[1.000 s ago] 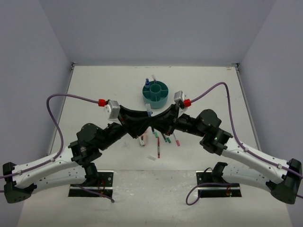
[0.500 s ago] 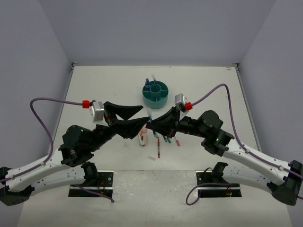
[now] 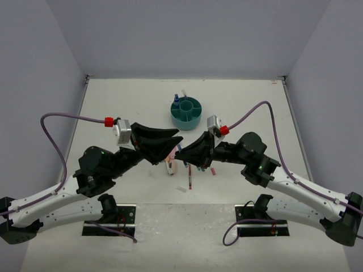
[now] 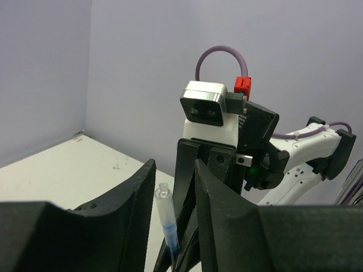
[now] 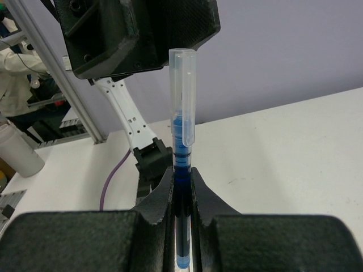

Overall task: Sort the stationery into containers
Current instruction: Close the pen cap on the pen.

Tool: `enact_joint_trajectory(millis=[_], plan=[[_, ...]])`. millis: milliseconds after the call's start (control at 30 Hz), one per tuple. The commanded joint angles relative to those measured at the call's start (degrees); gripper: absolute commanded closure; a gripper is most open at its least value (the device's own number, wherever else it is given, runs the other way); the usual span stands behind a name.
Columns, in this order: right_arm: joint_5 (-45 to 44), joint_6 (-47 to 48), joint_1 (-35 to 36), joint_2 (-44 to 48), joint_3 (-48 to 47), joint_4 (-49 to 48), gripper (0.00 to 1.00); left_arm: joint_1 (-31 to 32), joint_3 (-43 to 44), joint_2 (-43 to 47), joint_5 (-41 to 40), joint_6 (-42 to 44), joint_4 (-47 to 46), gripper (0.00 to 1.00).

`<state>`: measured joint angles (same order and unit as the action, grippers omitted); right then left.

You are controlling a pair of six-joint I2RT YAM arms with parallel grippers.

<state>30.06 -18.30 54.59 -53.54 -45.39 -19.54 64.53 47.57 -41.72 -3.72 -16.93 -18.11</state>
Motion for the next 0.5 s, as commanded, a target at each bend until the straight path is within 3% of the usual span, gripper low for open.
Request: enact_joint_trajectory(millis=[0, 167, 333, 467], plan=[[1.3, 1.5, -0.1, 1.3, -2.4, 0.7, 1.00, 0.1, 1.7, -1.2, 2.3, 0.3, -0.5, 0.67], [0.6, 1.6, 0.0, 2.1, -3.3, 1.0, 1.00, 0.1, 0.5, -1.8, 2.9, -0.7, -1.1, 0.91], [0.1, 1.6, -0.1, 2.8, -5.1, 1.1, 1.00, 0.1, -0.6, -2.4, 2.4, -1.6, -0.7, 1.00], [-1.7, 1.9, 0.0, 3.4, -6.9, 1.2, 1.00, 0.1, -2.6, -2.2, 0.7, -3.0, -0.6, 1.00]])
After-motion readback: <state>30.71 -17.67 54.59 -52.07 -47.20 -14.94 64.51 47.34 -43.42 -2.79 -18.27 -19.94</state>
